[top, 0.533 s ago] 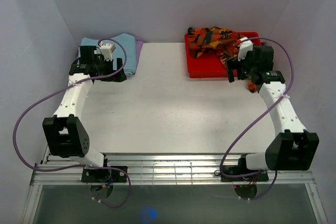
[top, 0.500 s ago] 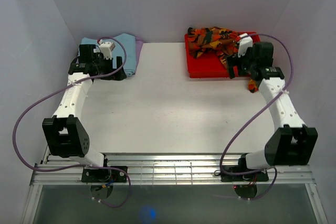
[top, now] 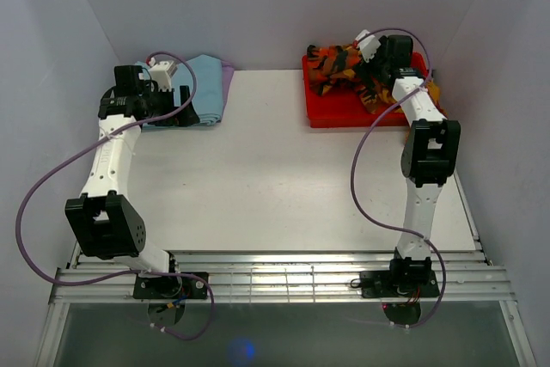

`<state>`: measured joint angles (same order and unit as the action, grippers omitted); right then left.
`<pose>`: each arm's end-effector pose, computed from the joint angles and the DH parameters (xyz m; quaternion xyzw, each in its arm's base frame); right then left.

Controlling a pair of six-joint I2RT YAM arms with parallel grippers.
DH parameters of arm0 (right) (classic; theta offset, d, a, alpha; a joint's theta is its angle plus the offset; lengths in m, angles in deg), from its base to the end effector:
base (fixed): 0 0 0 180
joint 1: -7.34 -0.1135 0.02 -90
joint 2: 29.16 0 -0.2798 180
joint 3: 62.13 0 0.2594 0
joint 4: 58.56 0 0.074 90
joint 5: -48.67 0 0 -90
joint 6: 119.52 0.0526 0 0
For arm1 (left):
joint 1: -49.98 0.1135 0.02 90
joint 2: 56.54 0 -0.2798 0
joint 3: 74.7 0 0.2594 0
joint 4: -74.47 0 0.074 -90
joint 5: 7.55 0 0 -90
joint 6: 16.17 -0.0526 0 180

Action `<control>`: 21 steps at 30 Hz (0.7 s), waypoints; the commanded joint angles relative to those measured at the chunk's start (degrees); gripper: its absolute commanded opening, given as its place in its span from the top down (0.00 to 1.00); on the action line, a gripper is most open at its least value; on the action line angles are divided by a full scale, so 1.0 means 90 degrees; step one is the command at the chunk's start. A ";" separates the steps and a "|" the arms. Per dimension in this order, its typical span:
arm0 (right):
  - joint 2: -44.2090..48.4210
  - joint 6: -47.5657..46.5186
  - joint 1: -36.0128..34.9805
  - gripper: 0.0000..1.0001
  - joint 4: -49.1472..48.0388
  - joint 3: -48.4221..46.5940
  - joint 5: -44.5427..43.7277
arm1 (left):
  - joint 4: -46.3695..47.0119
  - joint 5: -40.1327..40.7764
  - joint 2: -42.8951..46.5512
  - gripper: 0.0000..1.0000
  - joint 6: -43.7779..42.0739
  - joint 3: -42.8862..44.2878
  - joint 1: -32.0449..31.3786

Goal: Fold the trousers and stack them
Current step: Grab the trousers from the pile

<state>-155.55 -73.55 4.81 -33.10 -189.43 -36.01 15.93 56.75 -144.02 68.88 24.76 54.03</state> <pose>0.5596 0.0296 0.2904 -0.3552 0.7620 -0.1548 0.5188 0.3457 0.0016 0.3587 0.0894 0.9051 -0.1777 0.3759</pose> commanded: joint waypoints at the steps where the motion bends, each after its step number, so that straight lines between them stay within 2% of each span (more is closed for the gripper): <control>1: -0.0341 -0.1161 -0.0227 0.10 -0.0715 -0.0447 0.0229 | -0.0265 -0.0085 0.0413 0.02 -0.0065 -0.0345 0.0135; 5: -0.0858 -0.1747 -0.0442 0.10 -0.1574 -0.0504 0.0063 | -0.0255 -0.0075 0.0540 0.02 -0.0065 -0.0707 0.0165; 8: -0.1415 -0.1797 -0.0530 0.10 -0.1663 -0.1119 -0.0063 | -0.0265 -0.0007 0.0599 0.02 -0.0075 -0.0756 0.0165; 13: -0.2167 -0.2236 -0.0589 0.10 -0.2531 -0.1706 -0.0503 | -0.0391 0.0140 0.0619 0.02 -0.0182 -0.0708 0.0175; 15: -0.2274 -0.2421 -0.0579 0.07 -0.2776 -0.1648 -0.0504 | -0.0421 0.0150 0.0599 0.02 -0.0202 -0.0659 0.0175; 16: -0.2304 -0.2625 -0.0579 0.02 -0.2845 -0.1638 -0.0484 | -0.0460 0.0159 0.0590 0.02 -0.0212 -0.0610 0.0175; 18: -0.2353 -0.2734 -0.0579 0.17 -0.2914 -0.1628 -0.0494 | -0.0479 0.0130 0.0502 0.02 -0.0221 -0.0542 0.0175; 19: -0.2353 -0.2715 -0.0579 0.45 -0.2991 -0.1638 -0.0542 | -0.0499 0.0120 0.0473 0.02 -0.0212 -0.0474 0.0175; 20: -0.2334 -0.2647 -0.0579 0.61 -0.3040 -0.1628 -0.0562 | -0.0518 0.0101 0.0443 0.02 -0.0212 -0.0434 0.0175; 21: -0.2247 -0.2579 -0.0579 0.71 -0.3089 -0.1619 -0.0562 | -0.0528 0.0072 0.0414 0.02 -0.0212 -0.0405 0.0175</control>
<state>-176.23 -95.65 -0.78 -53.67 -201.45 -39.84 11.91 57.85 -141.44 67.59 18.24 55.50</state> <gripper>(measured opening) 0.387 0.975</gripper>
